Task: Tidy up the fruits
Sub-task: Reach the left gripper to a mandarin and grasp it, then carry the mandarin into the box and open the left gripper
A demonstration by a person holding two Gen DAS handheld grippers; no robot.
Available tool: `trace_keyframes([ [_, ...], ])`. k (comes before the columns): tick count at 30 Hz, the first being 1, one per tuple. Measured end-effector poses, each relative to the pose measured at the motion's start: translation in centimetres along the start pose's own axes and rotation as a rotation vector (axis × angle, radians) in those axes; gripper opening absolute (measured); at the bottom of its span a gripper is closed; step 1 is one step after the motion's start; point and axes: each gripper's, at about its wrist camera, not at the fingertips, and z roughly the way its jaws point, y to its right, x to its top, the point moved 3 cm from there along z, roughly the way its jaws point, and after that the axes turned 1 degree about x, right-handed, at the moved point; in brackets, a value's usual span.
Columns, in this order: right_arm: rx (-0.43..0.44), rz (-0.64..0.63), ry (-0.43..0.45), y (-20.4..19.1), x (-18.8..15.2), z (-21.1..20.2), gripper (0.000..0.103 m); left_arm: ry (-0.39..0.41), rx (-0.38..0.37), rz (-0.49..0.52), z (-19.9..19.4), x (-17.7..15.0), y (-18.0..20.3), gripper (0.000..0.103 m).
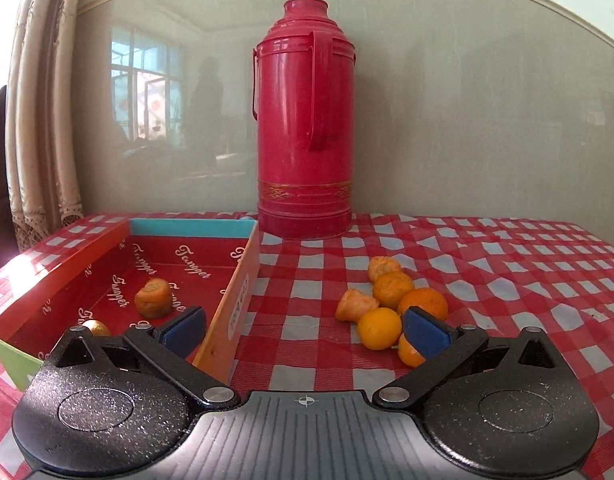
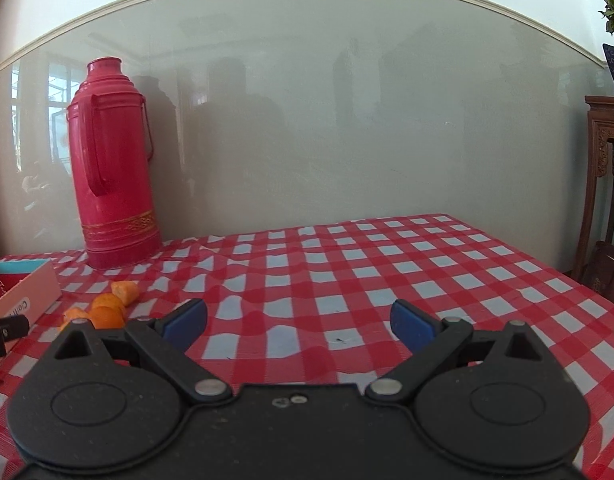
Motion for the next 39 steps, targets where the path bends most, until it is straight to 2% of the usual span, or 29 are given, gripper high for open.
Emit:
trace_keyframes([
  [5,-0.018,0.022,-0.007,1.3,0.0,0.2,0.093,0.095,0.019,0.074,-1.1,0.5,1.5,0.103],
  [9,-0.015,0.037,-0.008,1.4,0.1,0.2,0.093,0.036,-0.054,0.081,-0.4,0.1,3.1,0.103],
  [15,-0.011,0.019,-0.008,1.3,0.1,0.2,0.093,-0.044,-0.109,0.075,1.0,-0.8,4.9,0.101],
  [17,-0.017,0.018,-0.014,1.6,0.0,0.3,0.093,-0.07,-0.118,0.079,1.5,-1.0,5.3,0.076],
  [19,-0.028,0.026,-0.022,2.1,-0.1,0.3,0.093,-0.11,-0.134,0.079,2.1,-1.2,5.6,0.064],
  [25,-0.05,0.055,-0.042,3.2,-0.4,0.6,0.093,-0.19,-0.172,0.07,3.3,-1.2,6.1,0.062],
  [28,-0.045,0.062,-0.049,3.2,-0.4,0.8,0.093,-0.21,-0.196,0.074,3.7,-1.1,6.7,0.05],
  [31,-0.035,0.065,-0.051,2.9,-0.3,0.9,0.093,-0.219,-0.187,0.078,4.1,-1.2,7.1,0.047],
  [32,-0.032,0.063,-0.051,2.7,-0.3,0.9,0.093,-0.222,-0.19,0.073,4.1,-1.2,7.0,0.035],
  [35,-0.025,0.055,-0.053,2.4,-0.3,1.0,0.093,-0.227,-0.211,0.054,4.2,-1.3,6.7,0.033],
  [39,-0.022,0.068,-0.057,2.2,-0.2,1.1,0.093,-0.209,-0.214,0.075,3.5,-1.1,6.4,0.033],
])
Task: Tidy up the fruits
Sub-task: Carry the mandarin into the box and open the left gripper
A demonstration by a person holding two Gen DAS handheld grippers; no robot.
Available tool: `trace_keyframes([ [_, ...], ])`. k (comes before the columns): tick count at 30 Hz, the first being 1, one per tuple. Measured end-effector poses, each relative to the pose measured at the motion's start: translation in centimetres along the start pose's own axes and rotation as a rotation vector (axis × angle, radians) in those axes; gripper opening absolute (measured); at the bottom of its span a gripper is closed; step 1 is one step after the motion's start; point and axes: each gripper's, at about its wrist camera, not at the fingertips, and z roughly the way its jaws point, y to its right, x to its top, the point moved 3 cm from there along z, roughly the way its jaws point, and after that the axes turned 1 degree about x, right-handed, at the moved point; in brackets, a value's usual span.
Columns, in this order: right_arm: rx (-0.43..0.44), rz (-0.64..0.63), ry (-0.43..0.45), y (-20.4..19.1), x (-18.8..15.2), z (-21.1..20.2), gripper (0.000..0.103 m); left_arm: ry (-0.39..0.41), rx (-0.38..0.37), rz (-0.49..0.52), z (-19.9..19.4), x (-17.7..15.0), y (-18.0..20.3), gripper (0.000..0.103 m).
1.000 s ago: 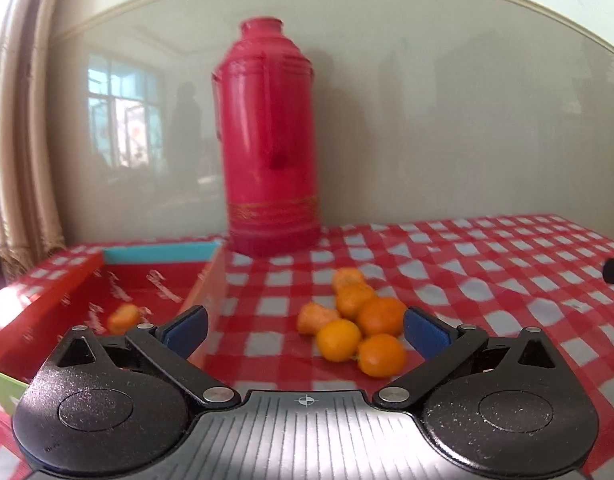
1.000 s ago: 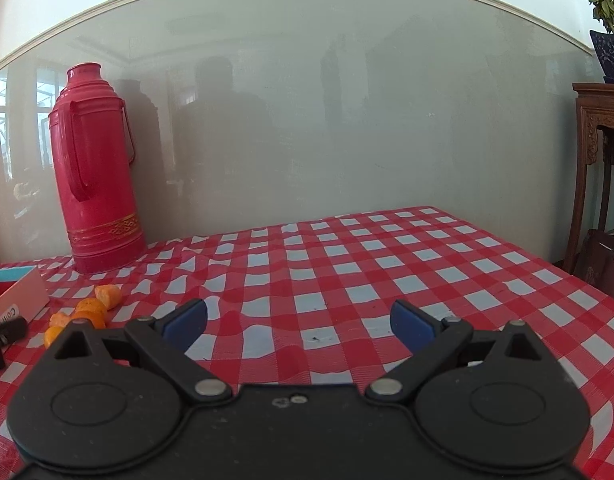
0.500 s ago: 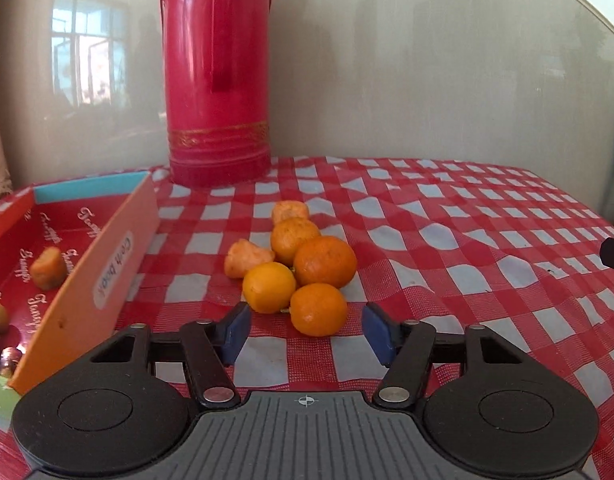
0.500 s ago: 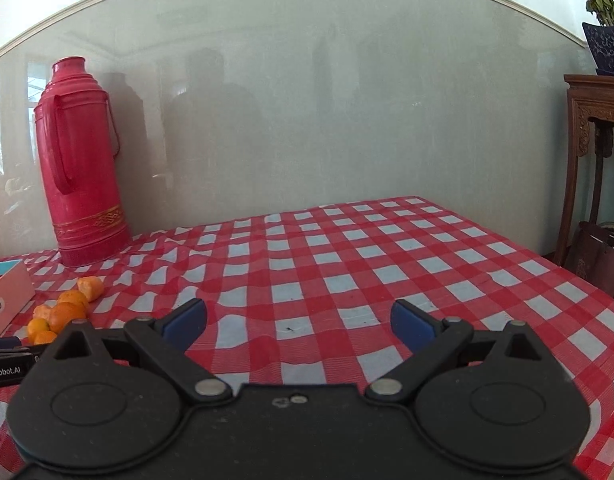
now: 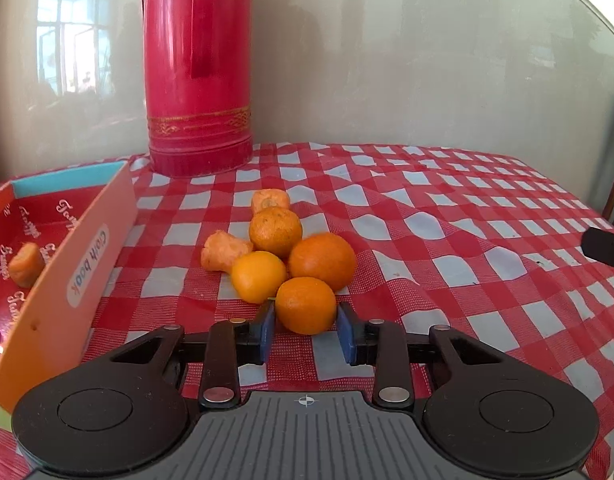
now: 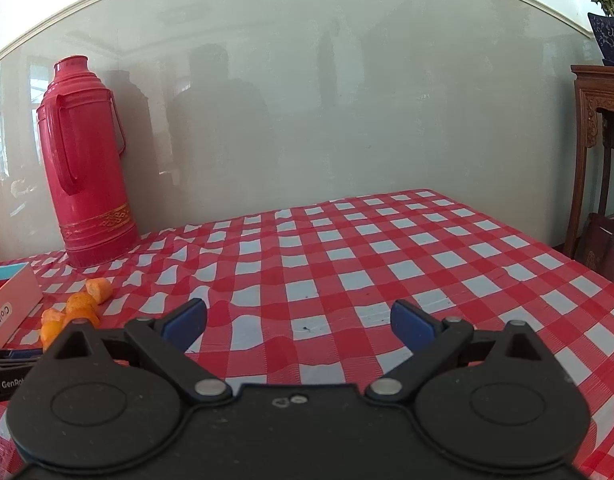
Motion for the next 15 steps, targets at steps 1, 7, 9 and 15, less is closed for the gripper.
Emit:
trace_keyframes([
  [1,0.001,0.001,-0.002,-0.1,0.0,0.0,0.093,0.008,0.004,0.004,-0.3,0.0,-0.1,0.033],
  [7,0.009,-0.008,-0.024,-1.4,-0.3,0.3,0.093,0.053,0.032,0.021,-2.6,0.6,-1.7,0.033],
  [9,0.013,-0.015,-0.031,-2.1,-0.4,0.3,0.093,0.07,0.041,0.019,-3.4,0.8,-2.6,0.033],
  [15,0.034,-0.026,-0.047,-4.4,-0.6,0.6,0.093,0.125,0.091,-0.001,-5.7,1.4,-5.6,0.033],
])
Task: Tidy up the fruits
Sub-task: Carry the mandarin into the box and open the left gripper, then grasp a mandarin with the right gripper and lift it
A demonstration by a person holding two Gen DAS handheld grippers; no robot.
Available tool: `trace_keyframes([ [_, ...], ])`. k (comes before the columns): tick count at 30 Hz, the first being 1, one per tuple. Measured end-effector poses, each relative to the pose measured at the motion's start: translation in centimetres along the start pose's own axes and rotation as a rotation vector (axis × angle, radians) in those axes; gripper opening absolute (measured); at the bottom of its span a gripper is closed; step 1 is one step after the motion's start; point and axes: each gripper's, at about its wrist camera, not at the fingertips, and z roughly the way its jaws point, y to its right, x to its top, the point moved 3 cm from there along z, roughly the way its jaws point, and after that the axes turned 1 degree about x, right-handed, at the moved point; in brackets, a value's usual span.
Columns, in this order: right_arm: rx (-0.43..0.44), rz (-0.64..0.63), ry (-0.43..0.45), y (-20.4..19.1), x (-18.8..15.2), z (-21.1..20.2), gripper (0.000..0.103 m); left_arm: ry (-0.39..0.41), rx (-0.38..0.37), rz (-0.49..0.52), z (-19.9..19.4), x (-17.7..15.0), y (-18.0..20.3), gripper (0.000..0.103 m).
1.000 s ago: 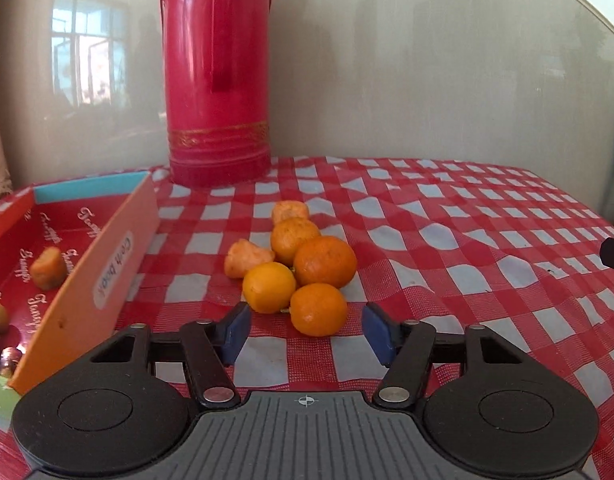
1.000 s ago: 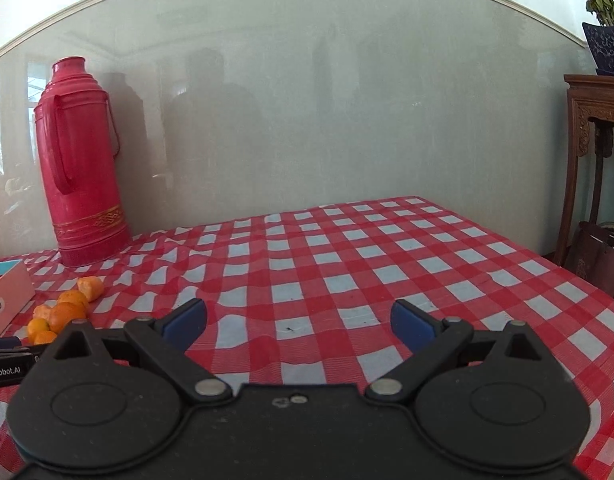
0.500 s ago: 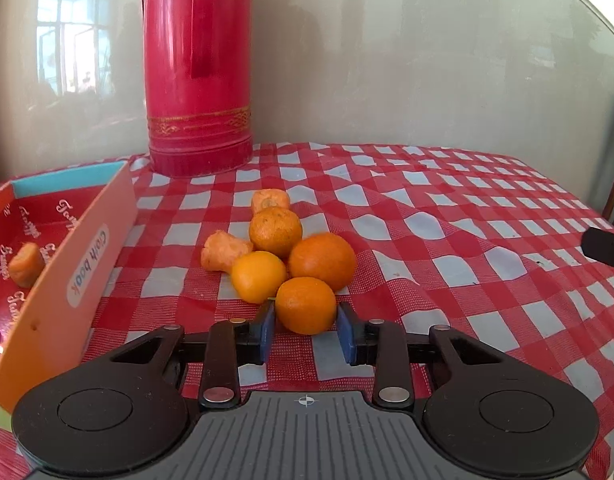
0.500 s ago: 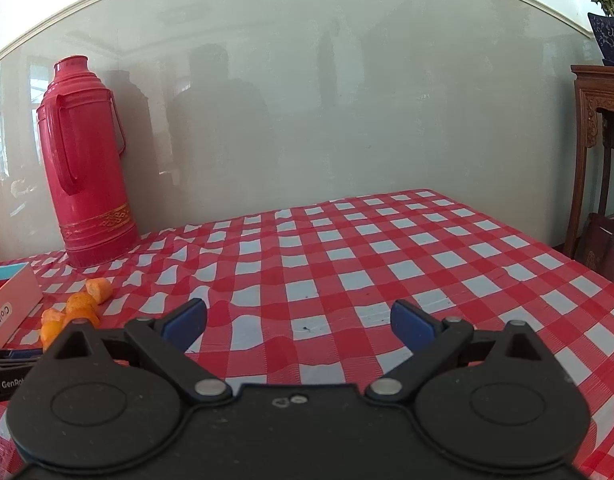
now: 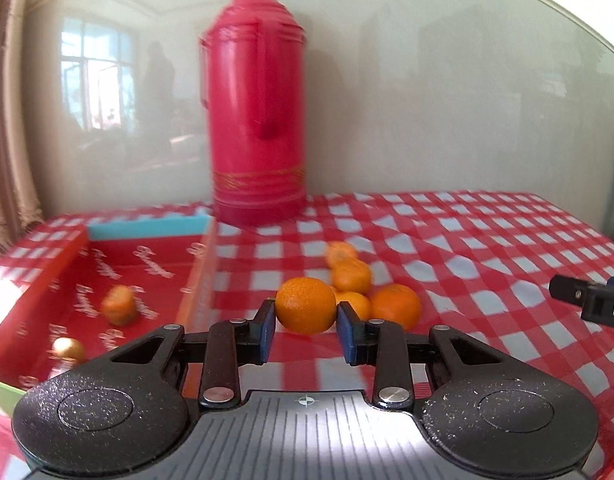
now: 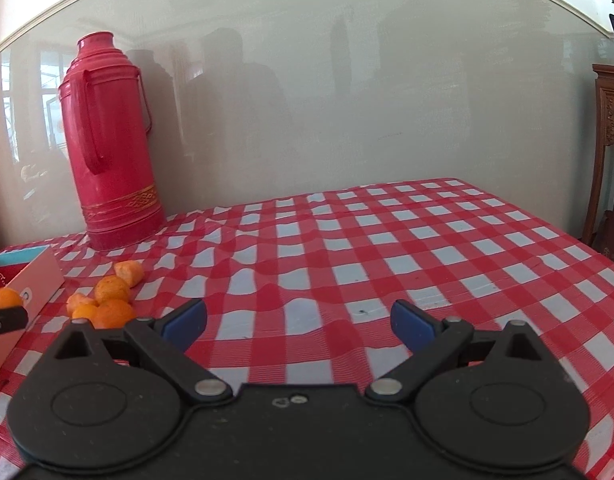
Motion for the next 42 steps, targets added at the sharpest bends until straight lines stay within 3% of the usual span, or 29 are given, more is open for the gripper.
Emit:
trace_keyframes([
  [10,0.069,-0.07,-0.009,-5.3,-0.2,0.6,0.093,-0.001,0.111,-0.067,-0.7,-0.5,-7.4,0.035],
  [12,0.079,-0.088,-0.01,-6.1,-0.2,0.7,0.093,0.005,0.131,-0.077,-1.0,-0.8,-8.4,0.06],
  [13,0.084,-0.096,-0.01,-6.5,-0.2,0.8,0.093,0.027,0.154,-0.076,-1.3,-0.8,-8.8,0.091],
  [14,0.09,-0.103,-0.011,-6.9,-0.2,0.8,0.093,0.062,0.179,-0.067,-1.7,-0.9,-9.0,0.102],
  [17,0.108,-0.122,-0.017,-8.0,-0.3,0.9,0.093,0.108,0.198,-0.071,-2.4,-0.8,-9.8,0.103],
  [28,0.155,-0.156,-0.041,-10.1,-0.4,1.4,0.091,0.091,0.246,-0.084,-2.4,-1.3,-11.8,0.103],
  [33,0.153,-0.181,-0.063,-11.0,-0.6,2.2,0.072,0.082,0.256,-0.076,-2.4,-1.7,-12.2,0.103],
  [38,0.167,-0.207,-0.084,-12.0,-0.8,2.9,0.069,0.078,0.269,-0.088,-2.6,-2.0,-13.2,0.103],
  [42,0.169,-0.228,-0.101,-12.7,-1.0,3.6,0.06,0.073,0.291,-0.097,-2.6,-2.3,-14.3,0.103],
])
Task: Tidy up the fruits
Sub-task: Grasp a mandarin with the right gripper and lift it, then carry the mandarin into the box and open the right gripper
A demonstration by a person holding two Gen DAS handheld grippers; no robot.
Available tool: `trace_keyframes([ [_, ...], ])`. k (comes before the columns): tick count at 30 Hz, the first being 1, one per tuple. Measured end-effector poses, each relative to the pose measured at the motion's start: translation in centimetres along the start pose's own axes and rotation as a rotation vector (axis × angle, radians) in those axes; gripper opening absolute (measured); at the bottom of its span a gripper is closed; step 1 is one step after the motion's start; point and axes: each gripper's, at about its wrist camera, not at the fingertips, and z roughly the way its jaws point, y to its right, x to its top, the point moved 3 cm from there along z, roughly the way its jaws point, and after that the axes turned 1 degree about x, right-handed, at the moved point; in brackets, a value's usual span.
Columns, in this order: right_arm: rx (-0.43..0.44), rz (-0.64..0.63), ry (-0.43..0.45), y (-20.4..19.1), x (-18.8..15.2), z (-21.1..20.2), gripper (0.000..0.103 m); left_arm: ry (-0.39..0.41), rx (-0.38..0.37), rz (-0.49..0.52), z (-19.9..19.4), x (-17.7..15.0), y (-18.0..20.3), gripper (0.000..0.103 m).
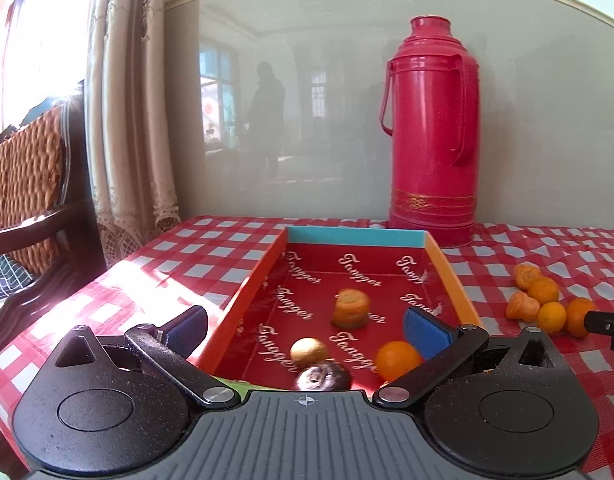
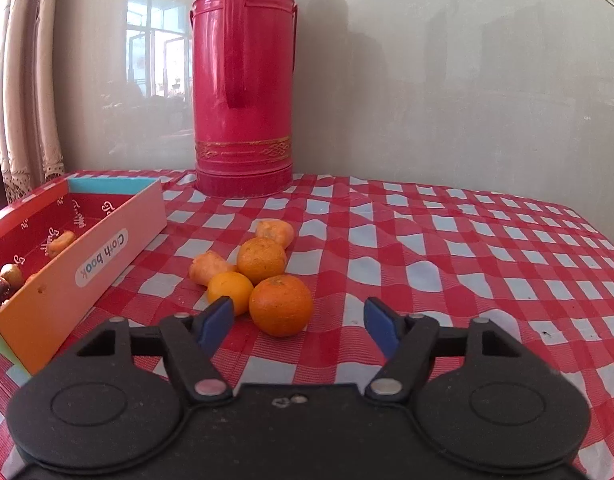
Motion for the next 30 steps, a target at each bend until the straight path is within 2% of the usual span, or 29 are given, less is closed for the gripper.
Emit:
trace_keyframes([
  [13,-0.019,0.01,-0.054,-0.9,0.2,2.4,0.037,-0.015,0.068,-0.044,0.7,-0.7,-4.7,0.103],
  [21,-0.006,0.058,-0.061,-0.9,0.4,2.9,0.032,-0.02,0.096,-0.073,0.9,-1.0,-6.6,0.103],
  [25,-0.005,0.081,-0.009,-0.9,0.8,1.9,0.032,-0.018,0.098,-0.074,0.8,-1.0,-6.8,0.103],
  [30,0.067,0.092,0.065,-2.6,1.5,0.4,0.032,-0.02,0.109,-0.052,0.4,-1.2,-7.0,0.103],
])
